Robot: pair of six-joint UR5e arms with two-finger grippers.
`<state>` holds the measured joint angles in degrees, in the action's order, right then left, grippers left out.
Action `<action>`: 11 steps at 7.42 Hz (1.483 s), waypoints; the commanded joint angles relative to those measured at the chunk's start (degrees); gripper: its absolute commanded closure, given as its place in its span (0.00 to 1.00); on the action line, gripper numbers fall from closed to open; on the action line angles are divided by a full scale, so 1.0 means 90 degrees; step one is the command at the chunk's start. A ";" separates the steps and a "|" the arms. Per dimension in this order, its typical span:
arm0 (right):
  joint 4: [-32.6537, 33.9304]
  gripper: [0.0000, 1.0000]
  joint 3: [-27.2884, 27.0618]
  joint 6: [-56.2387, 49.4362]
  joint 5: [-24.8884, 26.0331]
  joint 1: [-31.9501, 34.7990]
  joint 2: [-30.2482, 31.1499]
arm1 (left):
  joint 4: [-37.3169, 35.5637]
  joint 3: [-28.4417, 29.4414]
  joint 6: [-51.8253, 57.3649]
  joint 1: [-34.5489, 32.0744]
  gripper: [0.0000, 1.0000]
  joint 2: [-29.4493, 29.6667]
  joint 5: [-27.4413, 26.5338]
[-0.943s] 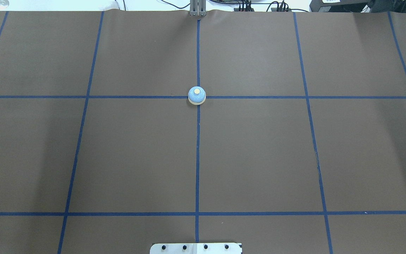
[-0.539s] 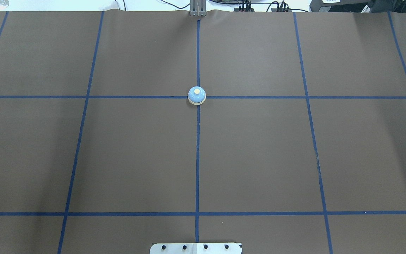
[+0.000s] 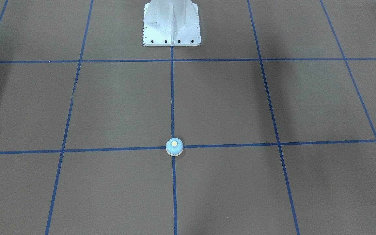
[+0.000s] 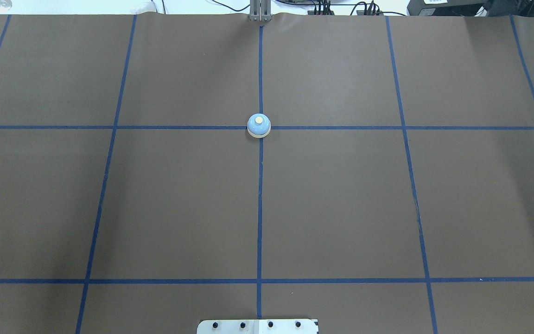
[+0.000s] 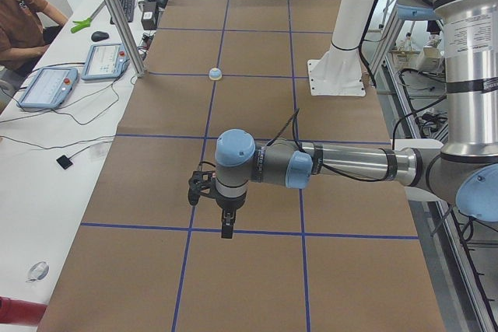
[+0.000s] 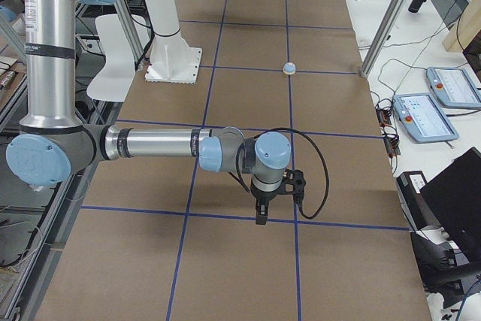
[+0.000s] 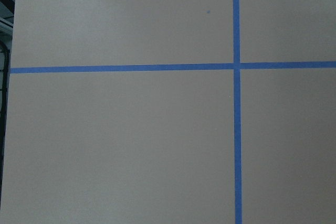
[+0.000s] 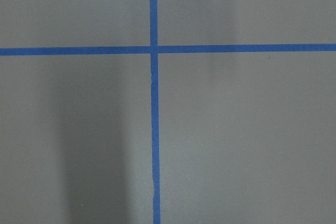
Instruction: Place and press bell with both arms
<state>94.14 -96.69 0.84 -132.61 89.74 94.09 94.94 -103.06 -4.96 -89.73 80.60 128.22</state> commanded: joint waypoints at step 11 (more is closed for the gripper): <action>0.1112 0.00 -0.0692 -0.0094 -0.0041 -0.0010 -0.0015 | -0.0158 -0.0004 0.0014 0.0019 0.00 0.0009 0.0157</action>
<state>104.15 -102.98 0.03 -132.98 89.65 93.94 93.52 -103.20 -4.84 -89.56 80.51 129.70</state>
